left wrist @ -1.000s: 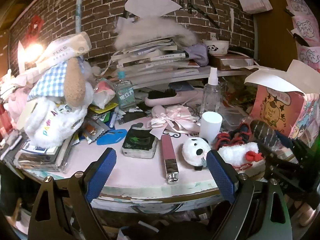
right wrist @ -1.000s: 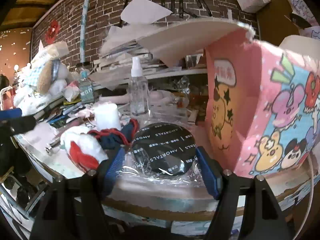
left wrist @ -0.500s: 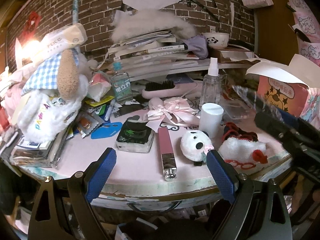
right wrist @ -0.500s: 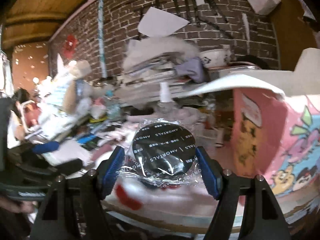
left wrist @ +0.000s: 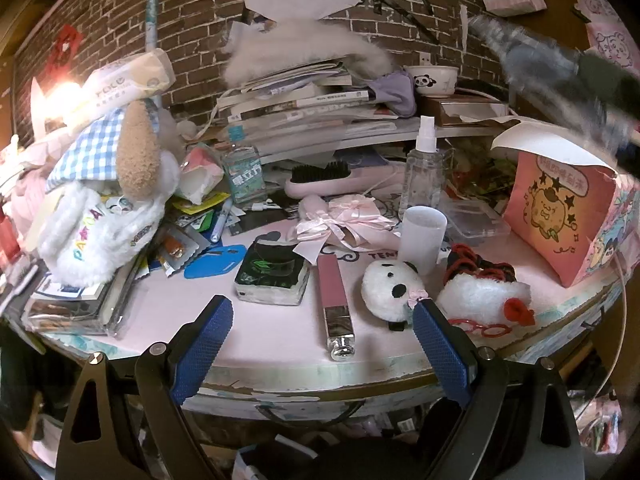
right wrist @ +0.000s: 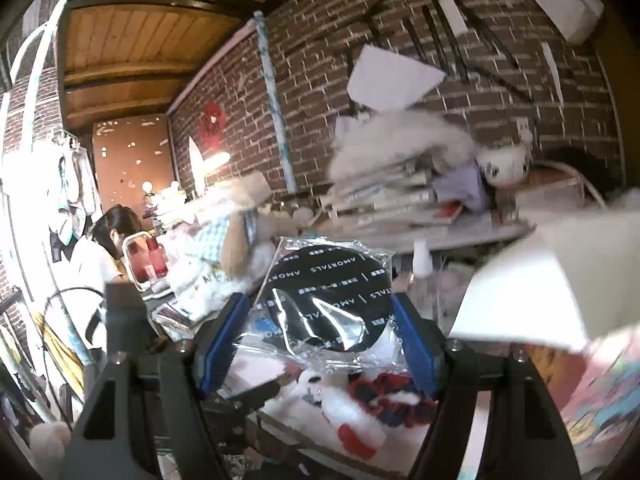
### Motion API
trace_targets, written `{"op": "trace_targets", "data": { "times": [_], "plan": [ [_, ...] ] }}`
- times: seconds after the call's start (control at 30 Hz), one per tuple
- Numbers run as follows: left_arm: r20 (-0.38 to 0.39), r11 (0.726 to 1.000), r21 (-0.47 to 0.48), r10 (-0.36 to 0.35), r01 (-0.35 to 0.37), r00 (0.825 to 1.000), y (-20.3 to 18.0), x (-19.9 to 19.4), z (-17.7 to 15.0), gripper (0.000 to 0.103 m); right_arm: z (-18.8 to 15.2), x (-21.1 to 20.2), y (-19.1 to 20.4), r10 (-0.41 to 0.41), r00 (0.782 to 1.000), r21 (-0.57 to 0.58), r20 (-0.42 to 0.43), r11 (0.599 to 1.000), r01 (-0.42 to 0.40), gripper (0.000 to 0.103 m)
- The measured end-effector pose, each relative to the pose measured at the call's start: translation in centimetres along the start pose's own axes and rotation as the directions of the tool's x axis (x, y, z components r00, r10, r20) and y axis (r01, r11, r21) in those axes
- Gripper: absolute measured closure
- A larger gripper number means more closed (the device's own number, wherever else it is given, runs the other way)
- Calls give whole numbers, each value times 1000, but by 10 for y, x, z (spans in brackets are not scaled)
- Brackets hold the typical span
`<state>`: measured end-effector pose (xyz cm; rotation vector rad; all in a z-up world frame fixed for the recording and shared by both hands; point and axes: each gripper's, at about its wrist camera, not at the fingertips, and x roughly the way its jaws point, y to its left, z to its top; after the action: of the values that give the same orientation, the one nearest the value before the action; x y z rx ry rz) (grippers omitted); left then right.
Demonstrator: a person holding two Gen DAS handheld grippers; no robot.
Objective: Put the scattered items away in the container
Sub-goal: 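Carry the black compact with the right gripper into the white box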
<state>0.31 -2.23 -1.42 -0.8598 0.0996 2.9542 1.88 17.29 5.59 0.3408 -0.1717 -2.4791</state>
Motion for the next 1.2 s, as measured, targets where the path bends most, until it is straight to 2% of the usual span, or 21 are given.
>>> {"op": "trace_targets", "data": {
  "times": [0.13, 0.27, 0.33, 0.43, 0.57, 0.6, 0.67, 0.77, 0.8, 0.83, 0.9, 1.0, 1.2],
  "plan": [
    [2, 1000, 7, -5, 5, 1000, -2, 0, 2, 13, 25, -20, -17, -47, 999, 8, 4, 999, 47, 33],
    [4, 1000, 16, -13, 13, 1000, -3, 0, 3, 13, 50, -34, -46, -160, 986, 15, -46, 987, 161, 33],
    [2, 1000, 21, -14, 14, 1000, -4, 0, 4, 13, 60, -42, -63, -234, 969, 10, -80, 972, 235, 33],
    [2, 1000, 24, -17, 17, 1000, -5, 1, 5, 13, 70, -48, -86, -339, 928, -22, -153, 940, 340, 33],
    [6, 999, 29, -25, 25, 1000, -7, -1, 6, 13, 80, -44, -119, -433, 854, -72, -288, 899, 432, 33],
    [7, 999, 31, -25, 25, 1000, -8, -1, 6, 13, 82, -39, -128, -449, 829, -93, -335, 891, 445, 33],
    [10, 999, 32, -27, 27, 1000, -8, -2, 7, 13, 83, -27, -142, -447, 787, -115, -426, 889, 443, 33],
    [11, 999, 31, -25, 25, 1000, -8, -3, 6, 13, 78, -5, -159, -425, 709, -141, -562, 894, 425, 33],
    [11, 999, 29, -23, 22, 1000, -7, -3, 6, 13, 74, 3, -163, -424, 677, -155, -601, 893, 422, 33],
    [11, 999, 27, -21, 21, 1000, -6, -4, 6, 13, 69, 10, -167, -426, 649, -167, -630, 891, 422, 33],
    [11, 999, 24, -21, 21, 1000, -5, -4, 6, 13, 61, 21, -173, -428, 609, -180, -668, 887, 426, 33],
    [10, 1000, 20, -18, 18, 1000, -4, -4, 5, 13, 54, 28, -177, -380, 596, -139, -707, 902, 410, 32],
    [8, 1000, 22, -21, 21, 1000, -5, -3, 5, 13, 56, 28, -181, -361, 599, -102, -715, 901, 421, 29]
  ]
}}
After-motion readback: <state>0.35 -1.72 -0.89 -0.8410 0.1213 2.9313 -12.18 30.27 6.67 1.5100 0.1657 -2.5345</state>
